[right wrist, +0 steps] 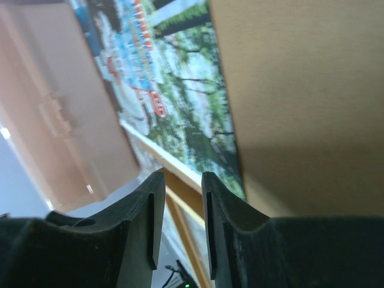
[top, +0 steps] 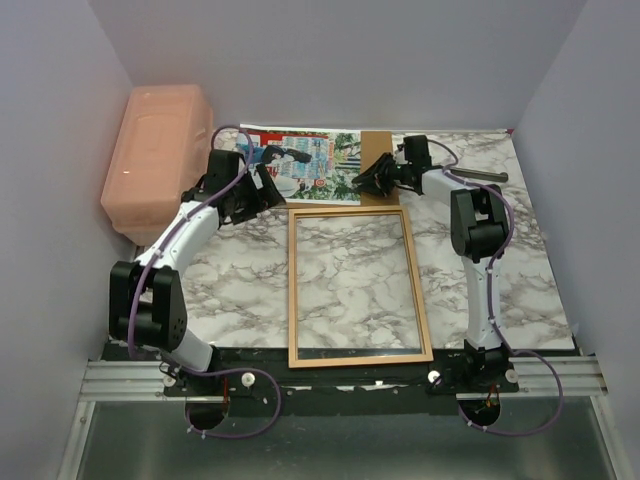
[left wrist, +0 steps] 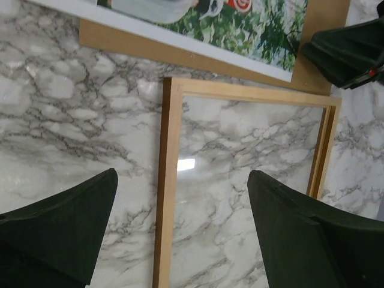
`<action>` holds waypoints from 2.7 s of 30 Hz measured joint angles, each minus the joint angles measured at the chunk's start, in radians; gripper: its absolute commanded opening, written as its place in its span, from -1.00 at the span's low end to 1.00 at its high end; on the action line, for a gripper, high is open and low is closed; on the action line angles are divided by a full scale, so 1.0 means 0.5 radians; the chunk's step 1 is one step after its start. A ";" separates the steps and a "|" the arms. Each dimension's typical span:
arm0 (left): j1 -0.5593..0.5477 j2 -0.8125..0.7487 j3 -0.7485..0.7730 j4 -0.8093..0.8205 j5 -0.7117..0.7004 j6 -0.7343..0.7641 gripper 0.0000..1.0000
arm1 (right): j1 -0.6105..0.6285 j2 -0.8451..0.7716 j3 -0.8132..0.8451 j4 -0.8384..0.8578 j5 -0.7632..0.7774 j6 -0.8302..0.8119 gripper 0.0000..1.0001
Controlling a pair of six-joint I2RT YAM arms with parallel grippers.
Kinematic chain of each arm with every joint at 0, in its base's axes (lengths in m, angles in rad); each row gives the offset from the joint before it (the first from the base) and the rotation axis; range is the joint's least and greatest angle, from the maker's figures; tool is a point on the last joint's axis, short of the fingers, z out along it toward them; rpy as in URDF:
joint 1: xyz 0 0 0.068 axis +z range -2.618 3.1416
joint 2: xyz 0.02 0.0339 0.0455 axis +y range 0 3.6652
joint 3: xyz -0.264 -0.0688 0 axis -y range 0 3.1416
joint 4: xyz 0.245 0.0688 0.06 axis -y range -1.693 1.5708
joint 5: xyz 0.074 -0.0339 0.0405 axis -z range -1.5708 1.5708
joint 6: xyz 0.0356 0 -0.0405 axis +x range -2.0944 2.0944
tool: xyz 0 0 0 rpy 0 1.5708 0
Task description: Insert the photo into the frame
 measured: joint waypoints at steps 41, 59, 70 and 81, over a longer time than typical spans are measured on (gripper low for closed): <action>0.027 0.847 1.093 -0.527 -0.118 0.365 0.76 | -0.339 -0.149 0.214 -1.059 0.959 -0.910 0.07; 0.027 0.660 0.768 -0.420 -0.085 0.375 0.78 | -0.282 -0.065 0.479 -1.321 0.864 -1.057 0.37; 0.027 0.630 0.618 -0.362 -0.072 0.377 0.78 | -0.213 -0.037 0.451 -1.304 0.700 -1.004 0.32; 0.027 1.007 1.064 -0.499 -0.095 0.330 0.77 | -0.214 0.014 0.510 -1.306 0.586 -0.956 0.33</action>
